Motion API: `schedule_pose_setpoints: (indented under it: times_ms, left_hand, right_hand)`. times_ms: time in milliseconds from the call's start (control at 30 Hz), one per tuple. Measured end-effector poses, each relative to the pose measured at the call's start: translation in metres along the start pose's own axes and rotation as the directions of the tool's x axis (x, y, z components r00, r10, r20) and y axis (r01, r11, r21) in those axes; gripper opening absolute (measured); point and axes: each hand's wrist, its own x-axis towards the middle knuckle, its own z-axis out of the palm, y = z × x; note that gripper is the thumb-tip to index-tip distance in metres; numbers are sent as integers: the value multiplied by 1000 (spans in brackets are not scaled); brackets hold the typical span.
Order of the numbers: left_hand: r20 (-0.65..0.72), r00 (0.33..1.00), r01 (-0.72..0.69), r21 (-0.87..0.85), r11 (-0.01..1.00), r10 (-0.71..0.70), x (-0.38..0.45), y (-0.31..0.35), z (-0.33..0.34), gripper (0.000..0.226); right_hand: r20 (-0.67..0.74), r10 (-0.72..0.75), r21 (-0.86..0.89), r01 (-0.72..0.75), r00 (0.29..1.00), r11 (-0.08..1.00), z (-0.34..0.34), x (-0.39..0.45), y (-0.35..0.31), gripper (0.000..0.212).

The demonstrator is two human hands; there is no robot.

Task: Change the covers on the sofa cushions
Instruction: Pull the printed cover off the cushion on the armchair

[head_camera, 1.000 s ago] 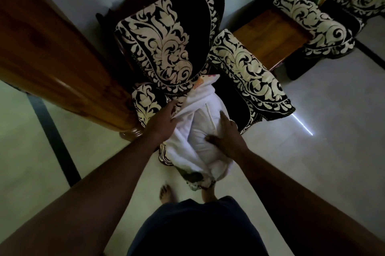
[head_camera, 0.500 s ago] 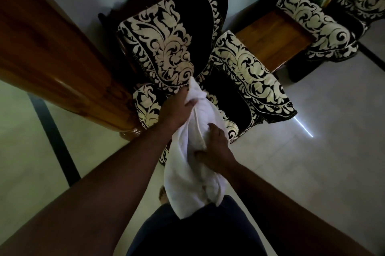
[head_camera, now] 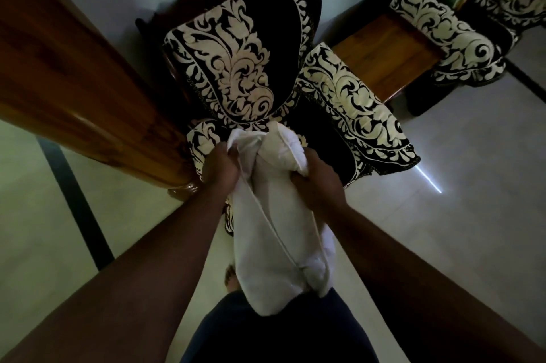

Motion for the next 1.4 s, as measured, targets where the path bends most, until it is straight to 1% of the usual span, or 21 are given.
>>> schedule_pose_setpoints:
  times_ms: [67,200,300,367,433,500,533,567,600,667,700,767,833,900,1000,1100,1167,1233,1267,1333,1400]
  left_hand:
    - [79,995,-49,-45,998,53,1,-3,4,43]
    - [158,984,-44,-231,972,82,4,0,-15,44]
    - [101,994,-35,-172,984,53,16,-3,-36,41]
    - [54,996,-46,-290,956,64,14,4,-52,41]
    - [156,986,21,-501,865,66,9,17,-63,41]
    - [360,929,227,-734,640,83,4,28,-76,44]
    - [404,910,296,-788,539,90,4,33,-82,44]
    - [412,906,307,-792,527,91,4,35,-87,45]
    - [396,913,280,-780,560,96,7,37,-89,52]
    - [296,954,191,-713,675,42,3,39,-90,85]
    - [222,975,135,-699,702,33,0,40,-89,93]
    - [72,994,-13,-664,748,82,-9,47,-89,79]
    - [-72,986,-165,-538,826,150,-11,50,-92,60]
    - [-147,976,-204,-395,896,158,-7,46,-100,56]
    - [-173,985,-65,-283,957,16,6,24,-114,55]
    - [-153,987,-8,-335,942,-46,17,-7,-110,66]
    - [-132,989,5,-375,927,-58,26,-25,-102,78]
    - [-68,995,37,-430,902,-73,21,-17,-102,72]
    - [-33,996,57,-479,876,-83,15,-8,-103,64]
    - [-25,996,58,-583,810,-90,5,10,-101,53]
    - [-56,996,21,-633,774,-73,-3,22,-94,49]
  right_hand:
    - [-27,-88,61,89,996,994,-19,3,-8,53]
    - [-26,-169,244,170,985,955,-62,13,-22,54]
    - [-70,-216,374,226,974,900,-84,16,-38,50]
    - [-75,-239,442,247,968,862,-91,14,-50,49]
    - [-26,-234,513,214,972,832,-97,13,-56,49]
    - [46,-247,539,184,968,822,-105,10,-57,52]
    - [90,-255,538,168,963,826,-110,9,-56,55]
    - [147,-256,532,141,956,835,-115,8,-54,61]
    - [211,-253,517,112,944,849,-120,7,-53,69]
    - [297,-258,417,118,919,901,-126,6,-58,98]
    - [286,-276,321,179,918,930,-124,5,-63,115]
    - [94,-301,217,275,949,936,-113,2,-74,127]
    - [-209,-221,250,270,953,930,-102,-8,-84,97]
    - [-367,-250,229,348,896,909,-96,-15,-86,57]
    - [-363,-254,338,380,897,861,-99,-26,-78,39]
    - [-380,-243,462,410,893,786,-107,-36,-71,36]
    - [-411,-283,464,467,866,753,-115,-41,-65,33]
    - [-333,-312,480,445,890,756,-121,-39,-56,35]
    - [-211,-305,506,370,929,779,-127,-37,-52,38]
    - [162,-288,338,221,944,915,-142,-29,-44,64]
    - [490,-153,54,146,858,988,-159,-24,-45,107]
